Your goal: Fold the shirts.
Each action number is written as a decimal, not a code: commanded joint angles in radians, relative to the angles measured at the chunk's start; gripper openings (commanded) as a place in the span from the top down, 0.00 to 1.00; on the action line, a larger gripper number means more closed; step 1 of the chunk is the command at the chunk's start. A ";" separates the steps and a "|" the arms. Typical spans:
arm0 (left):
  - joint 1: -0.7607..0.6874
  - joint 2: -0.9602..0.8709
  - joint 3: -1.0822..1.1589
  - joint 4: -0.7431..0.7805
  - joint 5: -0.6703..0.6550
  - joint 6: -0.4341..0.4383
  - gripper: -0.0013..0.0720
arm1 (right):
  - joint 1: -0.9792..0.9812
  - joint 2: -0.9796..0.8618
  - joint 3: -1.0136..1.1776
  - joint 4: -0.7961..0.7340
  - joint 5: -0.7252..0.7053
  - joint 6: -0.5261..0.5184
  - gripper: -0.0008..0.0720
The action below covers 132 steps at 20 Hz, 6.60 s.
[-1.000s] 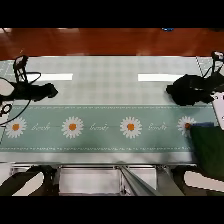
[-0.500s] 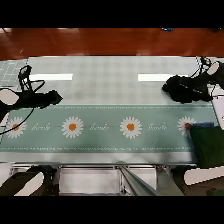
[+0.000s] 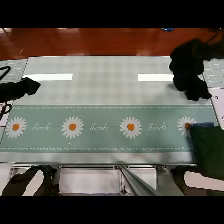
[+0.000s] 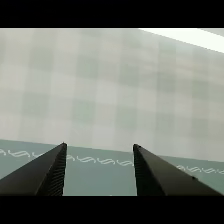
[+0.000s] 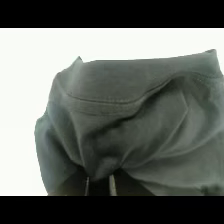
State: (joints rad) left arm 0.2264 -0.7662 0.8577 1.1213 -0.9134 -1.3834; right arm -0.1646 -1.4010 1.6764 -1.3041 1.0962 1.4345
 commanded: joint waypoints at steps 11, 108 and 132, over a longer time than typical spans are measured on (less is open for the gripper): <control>0.010 0.176 -0.001 -0.015 -0.100 -0.020 0.29 | 0.393 0.221 0.401 0.007 0.106 0.017 0.95; 0.003 0.167 0.355 -0.238 -0.490 0.020 0.96 | 0.266 0.841 -0.275 -0.253 0.327 0.219 0.95; -0.067 -0.991 0.577 -0.598 0.008 0.138 0.30 | 0.055 -0.549 0.069 0.496 -0.243 0.011 0.42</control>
State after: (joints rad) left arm 0.1528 -1.7237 1.3998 0.5571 -0.8410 -1.2446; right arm -0.0921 -1.8824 1.6947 -0.9001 0.8536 1.4647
